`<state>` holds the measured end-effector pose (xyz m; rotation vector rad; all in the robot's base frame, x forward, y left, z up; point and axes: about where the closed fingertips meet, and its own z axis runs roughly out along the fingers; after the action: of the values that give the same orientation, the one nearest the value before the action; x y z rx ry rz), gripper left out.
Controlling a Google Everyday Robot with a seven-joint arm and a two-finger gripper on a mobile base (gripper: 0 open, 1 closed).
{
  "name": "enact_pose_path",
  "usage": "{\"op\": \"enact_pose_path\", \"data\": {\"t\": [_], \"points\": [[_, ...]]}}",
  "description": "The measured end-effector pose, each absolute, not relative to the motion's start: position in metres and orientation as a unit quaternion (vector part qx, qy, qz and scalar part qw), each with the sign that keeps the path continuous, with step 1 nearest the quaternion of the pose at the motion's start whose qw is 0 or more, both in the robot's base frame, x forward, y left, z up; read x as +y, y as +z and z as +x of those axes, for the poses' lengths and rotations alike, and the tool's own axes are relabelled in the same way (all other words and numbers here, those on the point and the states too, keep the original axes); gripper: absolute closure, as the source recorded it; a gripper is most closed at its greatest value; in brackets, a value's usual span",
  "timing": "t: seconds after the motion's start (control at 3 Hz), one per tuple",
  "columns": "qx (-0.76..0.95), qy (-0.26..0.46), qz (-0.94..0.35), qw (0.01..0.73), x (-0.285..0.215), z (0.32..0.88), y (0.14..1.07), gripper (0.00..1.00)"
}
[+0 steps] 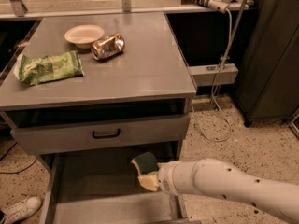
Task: Pick sponge from middle drawer and place on counter
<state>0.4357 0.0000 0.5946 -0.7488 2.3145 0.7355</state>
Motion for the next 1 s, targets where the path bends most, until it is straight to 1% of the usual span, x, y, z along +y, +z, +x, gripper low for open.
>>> {"op": "enact_pose_path", "data": {"t": [0.33,1.0], "points": [[0.867,0.251,-0.292,0.317,-0.0179,0.4373,0.6422,1.0],[0.868,0.248,-0.29,0.317,-0.022,0.4359,0.6432,1.0]]}}
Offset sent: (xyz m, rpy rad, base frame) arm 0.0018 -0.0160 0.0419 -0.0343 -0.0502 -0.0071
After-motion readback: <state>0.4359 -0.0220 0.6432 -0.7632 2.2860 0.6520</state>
